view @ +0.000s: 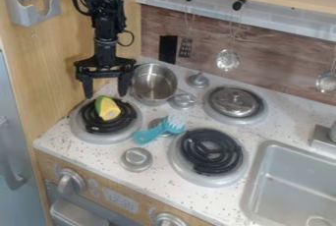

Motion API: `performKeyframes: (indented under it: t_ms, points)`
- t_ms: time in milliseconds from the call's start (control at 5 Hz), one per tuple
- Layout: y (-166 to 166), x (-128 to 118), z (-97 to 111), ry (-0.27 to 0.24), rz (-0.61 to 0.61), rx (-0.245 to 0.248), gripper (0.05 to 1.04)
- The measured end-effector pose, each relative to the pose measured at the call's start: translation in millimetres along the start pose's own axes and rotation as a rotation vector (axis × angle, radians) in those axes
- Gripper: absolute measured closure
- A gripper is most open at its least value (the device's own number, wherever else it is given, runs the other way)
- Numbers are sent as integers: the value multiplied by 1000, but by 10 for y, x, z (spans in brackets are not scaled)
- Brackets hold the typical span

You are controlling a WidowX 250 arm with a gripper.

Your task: Moved the yellow object to the right burner

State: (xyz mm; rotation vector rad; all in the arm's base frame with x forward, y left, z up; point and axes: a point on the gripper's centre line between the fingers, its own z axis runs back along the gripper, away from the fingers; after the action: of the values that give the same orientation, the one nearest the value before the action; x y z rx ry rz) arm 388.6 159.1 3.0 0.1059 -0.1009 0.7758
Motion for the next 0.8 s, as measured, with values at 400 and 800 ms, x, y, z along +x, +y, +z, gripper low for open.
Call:
performKeyframes:
  t_ms: [400,800]
  points:
    - [18,17,-347,-3,59,41,85]
    - [-79,83,-510,25,53,71,143]
